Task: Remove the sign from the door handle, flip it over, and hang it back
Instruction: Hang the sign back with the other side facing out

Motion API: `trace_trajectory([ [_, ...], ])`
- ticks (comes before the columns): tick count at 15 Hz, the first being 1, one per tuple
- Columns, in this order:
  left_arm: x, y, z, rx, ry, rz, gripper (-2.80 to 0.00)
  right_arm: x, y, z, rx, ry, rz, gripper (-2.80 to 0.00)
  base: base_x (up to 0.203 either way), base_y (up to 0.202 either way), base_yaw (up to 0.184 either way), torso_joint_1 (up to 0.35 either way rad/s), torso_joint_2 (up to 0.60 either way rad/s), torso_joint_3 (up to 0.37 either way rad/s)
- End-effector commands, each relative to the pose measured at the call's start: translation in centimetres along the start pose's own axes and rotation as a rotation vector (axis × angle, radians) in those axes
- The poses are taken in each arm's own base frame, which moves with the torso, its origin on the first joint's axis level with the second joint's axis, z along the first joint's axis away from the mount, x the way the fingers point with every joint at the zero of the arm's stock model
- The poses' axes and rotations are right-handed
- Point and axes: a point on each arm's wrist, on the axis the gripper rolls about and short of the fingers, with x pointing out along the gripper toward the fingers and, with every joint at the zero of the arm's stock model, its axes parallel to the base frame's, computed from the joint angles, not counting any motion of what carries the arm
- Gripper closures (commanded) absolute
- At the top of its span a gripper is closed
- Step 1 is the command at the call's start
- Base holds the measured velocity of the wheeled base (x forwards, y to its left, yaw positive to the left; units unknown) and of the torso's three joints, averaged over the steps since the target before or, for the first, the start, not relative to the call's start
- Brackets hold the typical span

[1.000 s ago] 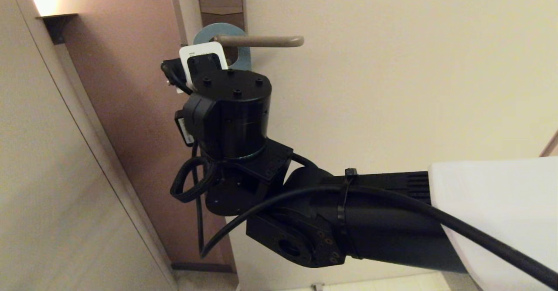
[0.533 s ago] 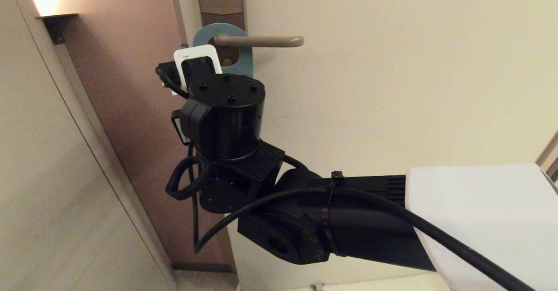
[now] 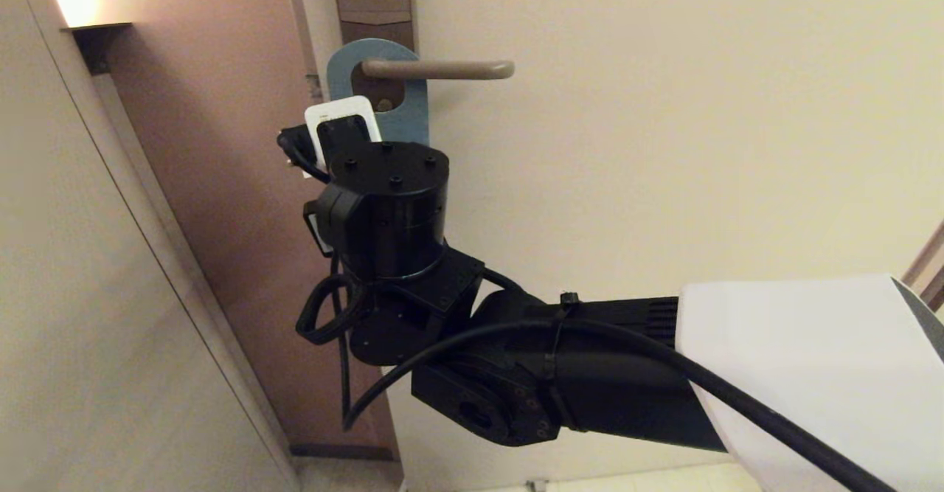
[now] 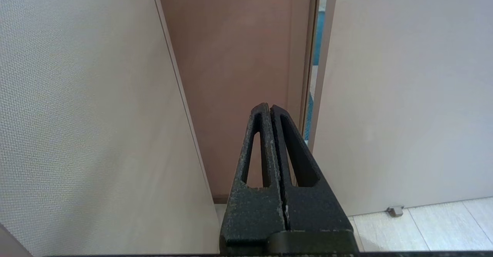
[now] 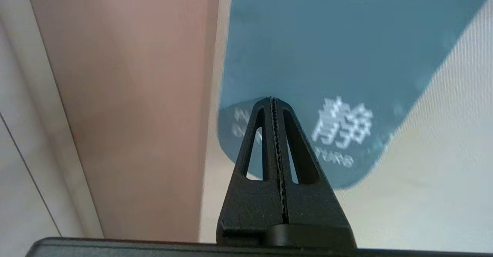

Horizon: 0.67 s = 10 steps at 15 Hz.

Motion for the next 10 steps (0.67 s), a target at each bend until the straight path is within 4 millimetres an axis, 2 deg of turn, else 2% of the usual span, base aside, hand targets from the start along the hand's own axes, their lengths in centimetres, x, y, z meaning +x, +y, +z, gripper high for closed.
trace_trajectory([
  [1,0.0,0.0,0.0,0.0,0.0,0.0,0.0,-0.8,-1.1,1.1,-0.002,0.001,-0.005,0.0,0.0,0.0,0.0,0.0,0.0,0.0],
  [6,0.0,0.0,0.0,0.0,0.002,0.0,0.0,-2.3,-5.6,1.9,-0.047,0.05,-0.045,0.0,0.0,0.0,0.0,0.0,0.0,0.0],
  [10,0.0,0.0,0.0,0.0,0.0,0.0,0.0,-2.8,-10.8,3.1,-0.051,0.061,-0.129,0.0,0.0,0.0,0.0,0.0,0.0,0.0],
])
